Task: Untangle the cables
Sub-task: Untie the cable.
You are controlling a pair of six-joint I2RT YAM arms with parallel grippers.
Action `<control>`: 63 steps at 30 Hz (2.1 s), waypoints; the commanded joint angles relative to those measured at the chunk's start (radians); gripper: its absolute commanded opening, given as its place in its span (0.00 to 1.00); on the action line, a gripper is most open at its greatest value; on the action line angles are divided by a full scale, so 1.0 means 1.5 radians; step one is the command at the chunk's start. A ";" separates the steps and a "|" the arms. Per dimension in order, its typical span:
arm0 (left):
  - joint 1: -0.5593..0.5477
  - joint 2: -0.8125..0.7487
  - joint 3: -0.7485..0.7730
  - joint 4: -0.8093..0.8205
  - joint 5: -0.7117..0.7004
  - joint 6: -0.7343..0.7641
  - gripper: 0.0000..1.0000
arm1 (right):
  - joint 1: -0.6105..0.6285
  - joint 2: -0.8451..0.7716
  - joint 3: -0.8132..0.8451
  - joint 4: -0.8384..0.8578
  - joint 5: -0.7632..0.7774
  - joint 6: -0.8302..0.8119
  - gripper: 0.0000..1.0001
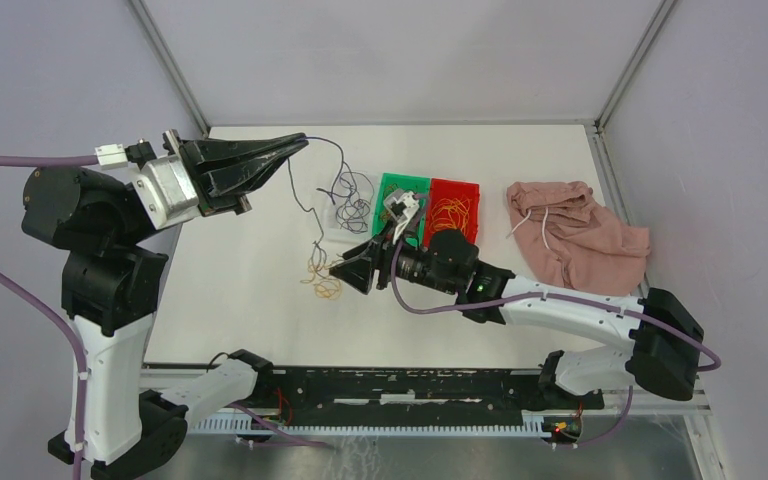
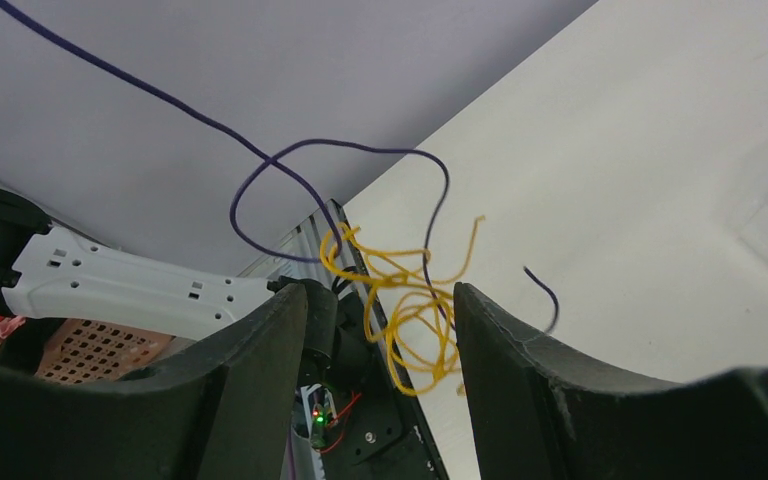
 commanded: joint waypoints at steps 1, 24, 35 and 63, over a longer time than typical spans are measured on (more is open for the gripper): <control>-0.002 0.001 0.017 0.029 0.015 -0.038 0.03 | 0.003 0.000 0.036 0.024 0.023 -0.004 0.62; -0.003 0.000 0.006 0.039 0.022 -0.044 0.03 | 0.004 0.044 0.074 0.043 0.040 0.013 0.60; -0.002 -0.009 -0.014 0.039 0.017 -0.028 0.03 | 0.009 0.034 0.060 0.038 0.032 0.033 0.61; -0.002 0.001 -0.004 0.039 0.024 -0.029 0.03 | 0.010 -0.003 0.055 -0.009 -0.012 0.001 0.69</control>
